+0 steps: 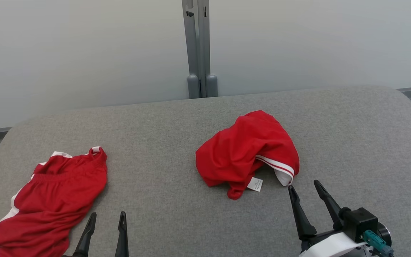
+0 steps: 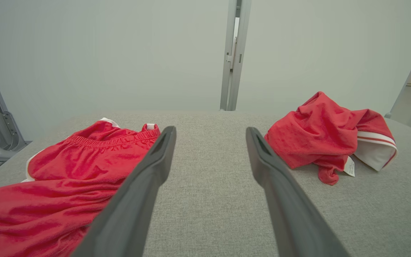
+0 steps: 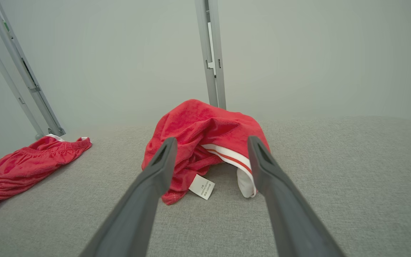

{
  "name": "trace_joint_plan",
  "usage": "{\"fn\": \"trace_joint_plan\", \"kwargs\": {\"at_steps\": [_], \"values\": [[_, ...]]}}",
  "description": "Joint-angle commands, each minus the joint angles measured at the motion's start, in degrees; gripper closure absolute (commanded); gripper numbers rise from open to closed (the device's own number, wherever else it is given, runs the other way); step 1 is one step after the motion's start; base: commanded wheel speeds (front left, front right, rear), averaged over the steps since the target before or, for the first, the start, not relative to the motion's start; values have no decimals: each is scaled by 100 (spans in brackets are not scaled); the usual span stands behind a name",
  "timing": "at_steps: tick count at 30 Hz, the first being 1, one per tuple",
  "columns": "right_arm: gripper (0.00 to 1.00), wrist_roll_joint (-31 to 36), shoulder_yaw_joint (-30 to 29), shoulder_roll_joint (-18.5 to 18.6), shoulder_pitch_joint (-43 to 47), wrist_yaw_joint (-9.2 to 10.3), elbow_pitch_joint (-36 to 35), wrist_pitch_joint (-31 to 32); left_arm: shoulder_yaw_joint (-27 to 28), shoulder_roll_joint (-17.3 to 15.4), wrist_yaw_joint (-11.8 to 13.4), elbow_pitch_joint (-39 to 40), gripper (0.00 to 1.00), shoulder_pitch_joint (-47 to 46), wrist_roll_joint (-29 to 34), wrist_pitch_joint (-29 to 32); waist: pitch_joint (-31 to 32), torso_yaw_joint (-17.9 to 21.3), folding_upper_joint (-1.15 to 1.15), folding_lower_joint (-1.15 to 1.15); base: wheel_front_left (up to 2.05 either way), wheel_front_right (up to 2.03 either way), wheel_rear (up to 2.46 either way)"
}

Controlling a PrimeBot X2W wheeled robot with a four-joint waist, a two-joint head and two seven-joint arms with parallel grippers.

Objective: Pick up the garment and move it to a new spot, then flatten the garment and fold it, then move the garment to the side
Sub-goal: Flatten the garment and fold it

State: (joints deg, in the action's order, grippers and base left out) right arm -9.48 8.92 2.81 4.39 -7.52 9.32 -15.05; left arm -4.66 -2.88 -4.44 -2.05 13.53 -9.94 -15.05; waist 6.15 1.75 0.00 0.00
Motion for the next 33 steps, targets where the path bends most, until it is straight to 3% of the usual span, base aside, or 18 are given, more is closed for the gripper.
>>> {"fn": "trace_joint_plan", "kwargs": {"at_steps": [1,14,33], "values": [[0,16,-8,14,17,6,23,-19,-3,-2,30,-18,0,12,-15,-19,3,6,0,0,0,0,0],[0,19,3,14,88,6,19,-19,-109,-3,124,-34,0,34,-23,-19,55,77,0,0,0,0,0],[0,-10,-78,15,-37,6,-20,-19,-479,-2,-24,-68,0,-103,-133,-19,-75,288,0,0,0,0,0]]}}
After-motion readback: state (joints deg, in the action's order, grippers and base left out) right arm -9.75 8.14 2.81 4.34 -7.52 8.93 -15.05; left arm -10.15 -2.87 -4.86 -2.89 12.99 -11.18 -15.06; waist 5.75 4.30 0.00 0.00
